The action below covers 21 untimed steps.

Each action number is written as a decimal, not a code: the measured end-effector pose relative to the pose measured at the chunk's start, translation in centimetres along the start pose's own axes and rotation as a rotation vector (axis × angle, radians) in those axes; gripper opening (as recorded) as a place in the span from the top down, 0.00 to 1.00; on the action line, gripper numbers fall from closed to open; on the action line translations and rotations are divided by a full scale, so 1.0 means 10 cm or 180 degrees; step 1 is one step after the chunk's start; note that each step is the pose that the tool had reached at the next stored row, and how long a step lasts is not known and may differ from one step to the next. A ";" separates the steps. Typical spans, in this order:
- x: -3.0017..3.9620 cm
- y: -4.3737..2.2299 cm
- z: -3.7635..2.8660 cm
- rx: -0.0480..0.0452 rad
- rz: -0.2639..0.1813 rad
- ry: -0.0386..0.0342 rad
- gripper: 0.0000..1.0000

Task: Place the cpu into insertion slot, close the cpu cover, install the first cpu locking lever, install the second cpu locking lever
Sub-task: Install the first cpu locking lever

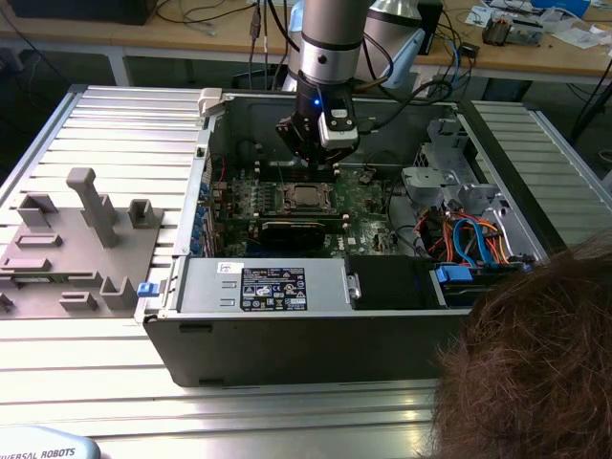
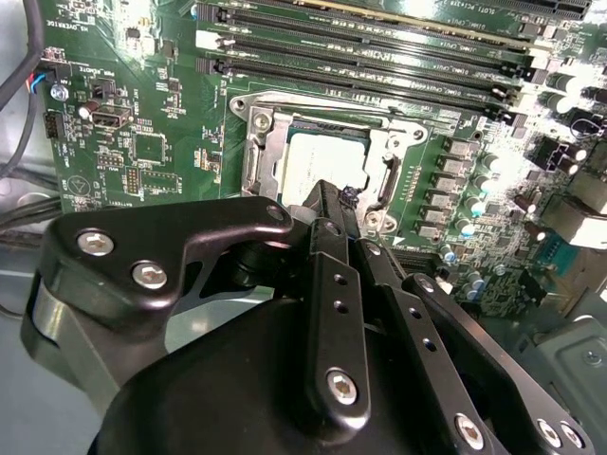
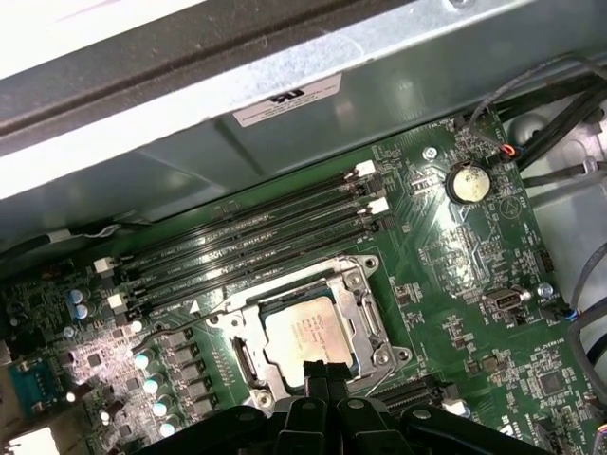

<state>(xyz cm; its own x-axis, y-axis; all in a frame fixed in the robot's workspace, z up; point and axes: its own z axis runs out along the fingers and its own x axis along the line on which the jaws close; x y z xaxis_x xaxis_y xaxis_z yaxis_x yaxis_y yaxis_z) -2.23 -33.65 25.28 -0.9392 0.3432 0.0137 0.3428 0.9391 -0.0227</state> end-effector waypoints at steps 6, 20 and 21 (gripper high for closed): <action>0.000 0.000 0.000 0.0000 -0.0036 -0.0001 0.89; 0.000 0.000 0.000 0.0002 -0.0120 -0.0003 0.89; 0.000 0.000 0.000 0.0002 -0.0125 -0.0003 0.89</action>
<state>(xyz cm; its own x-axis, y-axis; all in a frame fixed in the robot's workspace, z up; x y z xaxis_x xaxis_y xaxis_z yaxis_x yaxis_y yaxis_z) -2.23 -33.65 25.28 -0.9520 0.3059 0.0137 0.3055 0.9519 -0.0227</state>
